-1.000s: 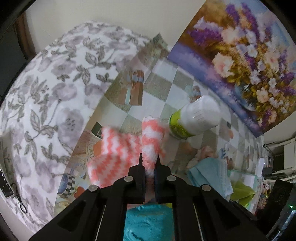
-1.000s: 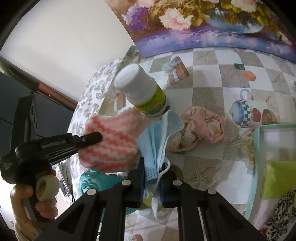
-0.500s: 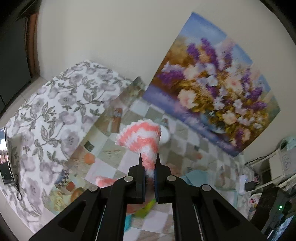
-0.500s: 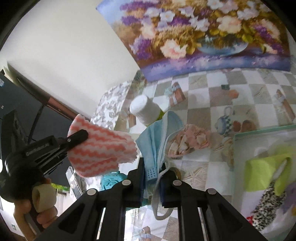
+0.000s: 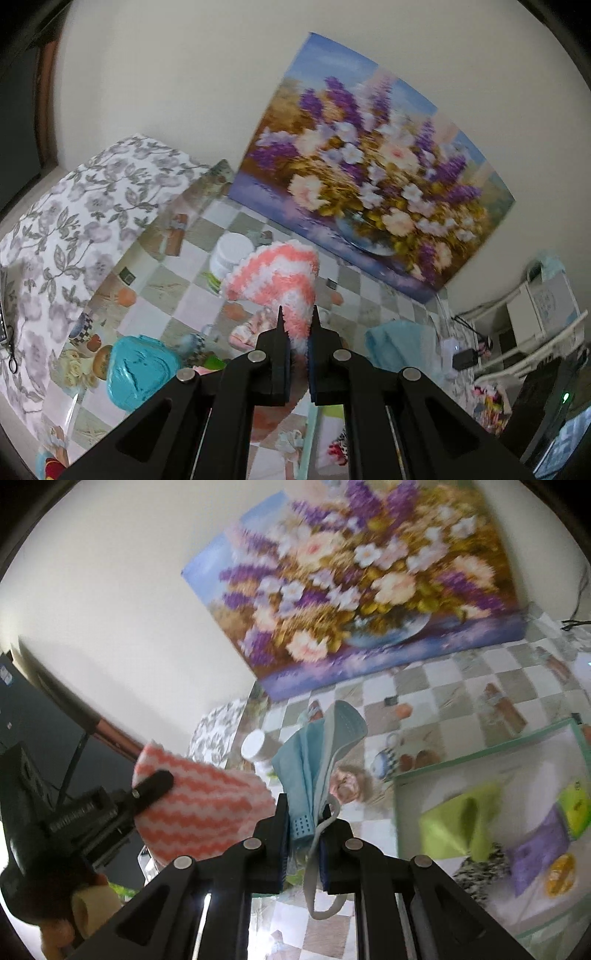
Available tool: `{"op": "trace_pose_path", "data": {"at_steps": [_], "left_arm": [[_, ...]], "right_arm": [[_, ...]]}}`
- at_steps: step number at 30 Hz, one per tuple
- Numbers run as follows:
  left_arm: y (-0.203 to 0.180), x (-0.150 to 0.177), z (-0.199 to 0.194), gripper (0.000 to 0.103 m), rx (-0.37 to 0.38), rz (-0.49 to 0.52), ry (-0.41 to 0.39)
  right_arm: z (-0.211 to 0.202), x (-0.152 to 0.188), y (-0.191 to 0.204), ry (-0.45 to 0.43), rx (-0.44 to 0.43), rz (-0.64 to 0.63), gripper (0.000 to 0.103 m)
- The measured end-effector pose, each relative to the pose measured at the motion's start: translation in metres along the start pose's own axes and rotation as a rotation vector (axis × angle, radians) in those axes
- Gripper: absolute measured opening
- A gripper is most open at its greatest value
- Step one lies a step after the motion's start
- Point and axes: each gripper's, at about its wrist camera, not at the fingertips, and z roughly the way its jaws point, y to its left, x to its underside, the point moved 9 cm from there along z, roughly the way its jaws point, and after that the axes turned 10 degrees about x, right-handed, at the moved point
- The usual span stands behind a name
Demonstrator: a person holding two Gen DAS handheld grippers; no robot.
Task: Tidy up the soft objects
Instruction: 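Carry the zigzag cloth with the left tool over the tray while the right tool carries the mask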
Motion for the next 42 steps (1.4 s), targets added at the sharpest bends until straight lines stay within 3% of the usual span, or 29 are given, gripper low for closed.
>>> {"op": "trace_pose_path", "data": {"at_steps": [15,27,33,42], "left_arm": [[-0.066,0.035,0.003,0.007,0.080,0.128,0.057],[-0.124,0.080,0.025,0.007,0.147,0.230,0.164],[-0.133,0.101,0.044,0.007,0.148,0.254,0.223],[-0.119,0.119,0.080,0.007,0.103,0.243,0.288]], "right_arm": [[-0.060,-0.023,-0.068,-0.129,0.073,0.100,0.013],[-0.108,-0.034,-0.151,-0.228,0.172,0.235,0.013],[-0.113,-0.028,-0.186,-0.231,0.217,0.291,0.013],[-0.087,-0.021,-0.199,-0.172,0.263,0.280,0.013]]}}
